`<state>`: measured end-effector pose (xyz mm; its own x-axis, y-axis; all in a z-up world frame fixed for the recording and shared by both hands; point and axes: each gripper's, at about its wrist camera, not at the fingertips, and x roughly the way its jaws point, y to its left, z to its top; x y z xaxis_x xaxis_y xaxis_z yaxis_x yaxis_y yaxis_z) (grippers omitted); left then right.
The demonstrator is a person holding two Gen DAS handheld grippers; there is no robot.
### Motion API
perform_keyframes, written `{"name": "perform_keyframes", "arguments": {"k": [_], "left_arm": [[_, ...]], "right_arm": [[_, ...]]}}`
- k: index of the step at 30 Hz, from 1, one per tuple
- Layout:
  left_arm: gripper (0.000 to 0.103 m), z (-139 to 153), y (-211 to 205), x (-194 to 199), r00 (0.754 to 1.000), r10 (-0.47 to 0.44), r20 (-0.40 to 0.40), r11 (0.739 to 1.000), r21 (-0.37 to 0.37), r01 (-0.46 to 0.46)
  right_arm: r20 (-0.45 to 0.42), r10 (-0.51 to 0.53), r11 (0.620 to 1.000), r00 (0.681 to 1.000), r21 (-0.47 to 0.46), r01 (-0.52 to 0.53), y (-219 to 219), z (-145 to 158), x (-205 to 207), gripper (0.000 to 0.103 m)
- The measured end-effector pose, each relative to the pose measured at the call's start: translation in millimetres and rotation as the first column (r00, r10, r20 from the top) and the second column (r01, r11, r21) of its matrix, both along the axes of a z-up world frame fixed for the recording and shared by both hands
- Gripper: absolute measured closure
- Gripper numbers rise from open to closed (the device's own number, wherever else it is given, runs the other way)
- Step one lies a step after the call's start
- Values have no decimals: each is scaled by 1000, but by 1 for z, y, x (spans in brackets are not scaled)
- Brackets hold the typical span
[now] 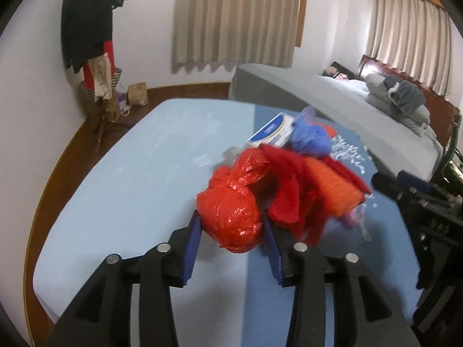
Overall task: Collect trash
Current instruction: 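Grasp the red plastic bag with the left tool and lift it, then grasp the red glove with the right tool while the left tool holds the red bag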
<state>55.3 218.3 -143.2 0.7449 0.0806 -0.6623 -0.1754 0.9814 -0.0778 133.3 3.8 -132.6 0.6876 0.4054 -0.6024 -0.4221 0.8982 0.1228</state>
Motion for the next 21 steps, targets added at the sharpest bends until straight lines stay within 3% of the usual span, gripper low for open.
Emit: {"name": "perform_keyframes", "arguments": {"k": [13, 16, 19, 21], "left_arm": [[64, -9, 31, -17, 995, 102, 0, 994, 40, -102], [64, -9, 35, -19, 994, 112, 0, 993, 37, -112], [64, -8, 39, -18, 993, 116, -2, 992, 40, -116], [64, -7, 40, -19, 993, 119, 1, 992, 39, -119]], "right_arm": [[-16, 81, 996, 997, 34, -81, 38, 5, 0, 10], [-25, 120, 993, 993, 24, -119, 56, 3, -1, 22], [-43, 133, 991, 990, 9, -133, 68, -4, 1, 26], [-79, 139, 990, 987, 3, -139, 73, -13, 6, 36]]}}
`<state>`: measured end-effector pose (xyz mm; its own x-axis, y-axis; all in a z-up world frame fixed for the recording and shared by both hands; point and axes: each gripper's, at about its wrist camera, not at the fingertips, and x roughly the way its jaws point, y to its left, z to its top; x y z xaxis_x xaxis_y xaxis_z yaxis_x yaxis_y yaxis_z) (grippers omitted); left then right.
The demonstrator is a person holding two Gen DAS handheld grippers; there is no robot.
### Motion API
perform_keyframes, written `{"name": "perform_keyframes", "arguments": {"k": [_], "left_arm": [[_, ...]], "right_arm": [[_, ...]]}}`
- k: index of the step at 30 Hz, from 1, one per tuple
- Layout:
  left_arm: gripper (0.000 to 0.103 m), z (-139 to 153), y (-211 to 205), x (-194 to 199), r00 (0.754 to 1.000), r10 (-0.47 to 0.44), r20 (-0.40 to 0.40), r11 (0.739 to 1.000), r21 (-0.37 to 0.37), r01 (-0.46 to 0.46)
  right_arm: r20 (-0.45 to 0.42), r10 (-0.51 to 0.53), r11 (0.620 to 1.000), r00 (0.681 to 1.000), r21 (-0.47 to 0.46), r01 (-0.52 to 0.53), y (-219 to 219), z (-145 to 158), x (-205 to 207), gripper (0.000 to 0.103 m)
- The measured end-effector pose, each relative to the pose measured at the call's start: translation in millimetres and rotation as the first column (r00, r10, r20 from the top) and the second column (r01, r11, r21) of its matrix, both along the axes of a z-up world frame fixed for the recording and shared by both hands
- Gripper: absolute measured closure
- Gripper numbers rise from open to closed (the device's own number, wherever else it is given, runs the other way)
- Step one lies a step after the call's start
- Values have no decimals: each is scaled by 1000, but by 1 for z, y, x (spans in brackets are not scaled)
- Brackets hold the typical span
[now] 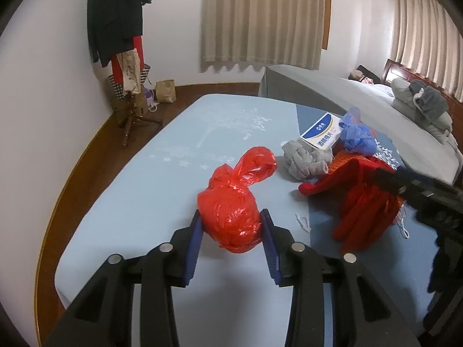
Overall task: Collect trash
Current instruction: 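Grasp the red glove with the right tool while the left tool holds the red bag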
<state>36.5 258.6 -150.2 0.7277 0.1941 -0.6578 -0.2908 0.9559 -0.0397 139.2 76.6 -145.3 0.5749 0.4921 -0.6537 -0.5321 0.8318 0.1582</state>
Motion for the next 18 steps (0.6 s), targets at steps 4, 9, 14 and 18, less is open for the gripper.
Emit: {"name": "perform_keyframes", "arguments": {"k": [4, 9, 14, 18], "left_arm": [[64, 2, 2, 0, 1000, 6, 3, 1000, 6, -6], [64, 4, 1, 1, 1000, 5, 10, 1000, 3, -6], [64, 14, -7, 0, 999, -12, 33, 1000, 12, 11], [64, 28, -19, 3, 998, -31, 59, 999, 18, 30]], "right_arm": [[-60, 43, 999, 997, 8, -43, 8, -9, 5, 82], [-47, 105, 994, 993, 35, -104, 9, 1, -3, 95], [-19, 109, 988, 994, 110, -106, -5, 30, -10, 95], [26, 100, 985, 995, 140, -103, -22, 55, -19, 95]]}}
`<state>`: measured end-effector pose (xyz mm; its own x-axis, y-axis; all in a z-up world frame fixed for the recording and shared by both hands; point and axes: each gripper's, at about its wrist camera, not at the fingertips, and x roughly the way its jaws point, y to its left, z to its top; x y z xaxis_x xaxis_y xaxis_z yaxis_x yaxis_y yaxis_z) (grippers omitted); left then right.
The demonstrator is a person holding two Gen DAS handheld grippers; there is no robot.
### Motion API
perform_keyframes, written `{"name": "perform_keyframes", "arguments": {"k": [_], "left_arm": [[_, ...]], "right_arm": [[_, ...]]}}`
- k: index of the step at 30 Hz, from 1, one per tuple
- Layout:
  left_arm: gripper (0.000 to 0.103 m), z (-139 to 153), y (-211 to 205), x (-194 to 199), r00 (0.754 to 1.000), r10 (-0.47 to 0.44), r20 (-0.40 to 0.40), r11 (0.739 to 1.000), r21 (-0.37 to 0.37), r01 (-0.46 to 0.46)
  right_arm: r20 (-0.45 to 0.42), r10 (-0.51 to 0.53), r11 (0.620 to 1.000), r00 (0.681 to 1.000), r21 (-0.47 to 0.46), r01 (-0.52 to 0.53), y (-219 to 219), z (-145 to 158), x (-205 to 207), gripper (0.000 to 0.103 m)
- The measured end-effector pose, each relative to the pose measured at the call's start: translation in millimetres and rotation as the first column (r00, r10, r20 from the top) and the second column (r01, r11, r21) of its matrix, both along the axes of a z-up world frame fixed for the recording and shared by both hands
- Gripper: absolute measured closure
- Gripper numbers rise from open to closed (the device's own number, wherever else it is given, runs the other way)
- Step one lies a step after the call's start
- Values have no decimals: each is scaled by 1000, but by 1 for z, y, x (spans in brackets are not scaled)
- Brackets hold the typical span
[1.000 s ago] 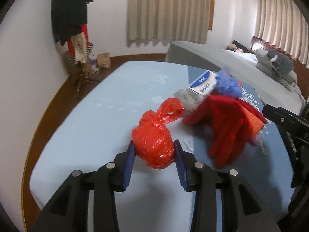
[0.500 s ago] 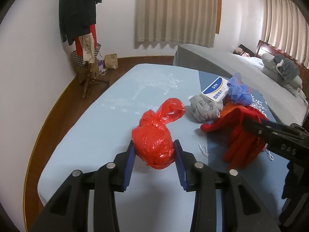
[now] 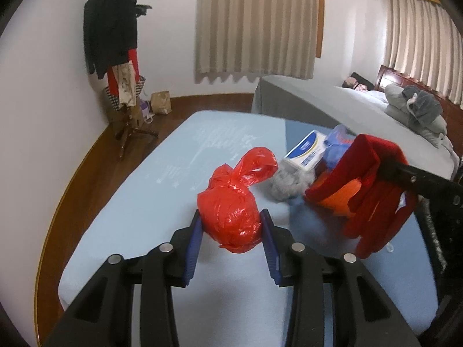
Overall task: Collect trash
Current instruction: 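Grasp the red glove with the right tool while the left tool holds the red bag, then drop the red glove into the bin with the right tool while the left tool drops the red bag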
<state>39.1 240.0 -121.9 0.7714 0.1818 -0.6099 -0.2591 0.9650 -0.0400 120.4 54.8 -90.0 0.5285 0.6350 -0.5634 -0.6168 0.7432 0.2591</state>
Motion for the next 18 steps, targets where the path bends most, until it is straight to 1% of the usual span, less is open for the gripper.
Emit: {"name": "perform_keyframes", "arguments": {"k": [3, 6, 11, 15, 18], "left_arm": [[64, 11, -12, 3, 1000, -23, 18, 1000, 14, 23], [64, 22, -30, 7, 997, -63, 40, 998, 21, 62], [64, 35, -66, 17, 986, -154, 70, 988, 15, 154], [64, 41, -98, 27, 969, -231, 90, 973, -1, 232], [64, 44, -122, 34, 950, -296, 101, 955, -5, 298]], "right_arm": [[18, -28, 1000, 999, 12, 28, -12, 14, -2, 95], [44, -70, 997, 997, 15, 70, -35, 25, -8, 95], [60, -145, 989, 988, 20, 144, -76, 35, -12, 95], [72, -226, 974, 972, 13, 225, -115, 38, -17, 95], [76, -294, 956, 953, 7, 295, -145, 36, -18, 95]]}}
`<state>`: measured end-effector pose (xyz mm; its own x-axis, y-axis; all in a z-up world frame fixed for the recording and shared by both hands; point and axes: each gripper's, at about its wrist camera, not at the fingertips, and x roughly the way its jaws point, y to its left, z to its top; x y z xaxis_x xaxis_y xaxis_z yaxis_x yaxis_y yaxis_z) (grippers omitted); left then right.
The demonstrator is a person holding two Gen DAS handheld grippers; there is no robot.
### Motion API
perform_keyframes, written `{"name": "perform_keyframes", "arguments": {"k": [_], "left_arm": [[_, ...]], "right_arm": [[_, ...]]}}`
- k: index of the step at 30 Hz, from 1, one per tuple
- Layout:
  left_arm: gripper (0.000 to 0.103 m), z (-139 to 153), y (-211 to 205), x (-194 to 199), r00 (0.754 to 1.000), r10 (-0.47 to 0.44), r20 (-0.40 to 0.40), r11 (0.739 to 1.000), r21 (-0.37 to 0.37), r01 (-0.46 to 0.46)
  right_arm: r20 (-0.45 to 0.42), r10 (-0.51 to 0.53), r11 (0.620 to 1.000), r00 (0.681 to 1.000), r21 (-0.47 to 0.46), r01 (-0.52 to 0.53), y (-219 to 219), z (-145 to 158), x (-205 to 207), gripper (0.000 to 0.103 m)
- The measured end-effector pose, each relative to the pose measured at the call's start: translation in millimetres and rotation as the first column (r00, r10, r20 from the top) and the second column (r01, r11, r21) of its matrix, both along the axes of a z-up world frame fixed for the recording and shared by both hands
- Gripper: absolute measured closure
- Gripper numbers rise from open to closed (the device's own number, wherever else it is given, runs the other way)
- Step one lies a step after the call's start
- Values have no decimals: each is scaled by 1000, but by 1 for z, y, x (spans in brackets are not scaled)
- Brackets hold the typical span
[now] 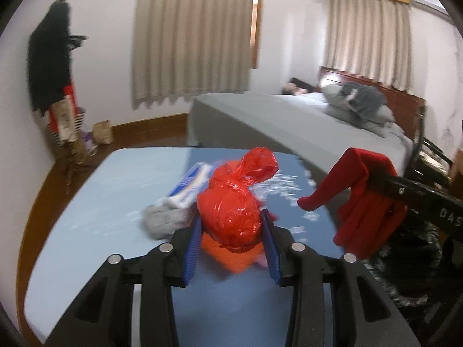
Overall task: Collect trash
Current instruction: 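Drop the red glove into the bin with the right tool while the left tool drops the red bag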
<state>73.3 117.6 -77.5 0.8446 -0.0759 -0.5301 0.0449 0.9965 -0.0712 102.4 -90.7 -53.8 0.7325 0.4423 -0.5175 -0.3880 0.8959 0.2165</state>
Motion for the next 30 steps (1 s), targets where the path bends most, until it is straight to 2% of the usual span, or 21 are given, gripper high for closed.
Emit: {"name": "perform_keyframes", "arguments": {"k": [4, 10, 16, 22, 24, 25, 26, 27, 30], "left_arm": [[64, 1, -38, 11, 995, -96, 5, 995, -13, 96], [64, -1, -91, 27, 974, -227, 3, 973, -37, 226], [64, -7, -147, 40, 938, -345, -15, 937, -56, 344], [64, -15, -197, 51, 902, -429, -40, 902, -72, 426], [61, -19, -210, 56, 883, -465, -58, 884, -89, 459], [59, -20, -213, 56, 879, -473, -61, 879, -93, 467], [51, -21, -215, 57, 874, -482, -63, 874, -100, 475], [45, -21, -216, 57, 870, -488, -63, 870, -108, 480], [33, -19, -212, 57, 873, -484, -58, 872, -111, 476]], "right_arm": [[-4, -99, 995, 995, -22, 99, -41, -7, -4, 95], [-18, -254, 966, 967, -49, 253, -108, -21, -15, 95], [-47, -384, 922, 922, -80, 380, -168, -41, -25, 95], [-76, -468, 882, 881, -101, 460, -203, -56, -36, 92], [-86, -494, 868, 865, -112, 485, -212, -61, -40, 84], [-87, -506, 861, 858, -115, 496, -215, -62, -41, 73], [-86, -514, 856, 853, -117, 504, -216, -61, -41, 66], [-83, -525, 849, 847, -117, 515, -219, -62, -43, 65], [-70, -547, 835, 834, -118, 538, -224, -61, -46, 47]]}}
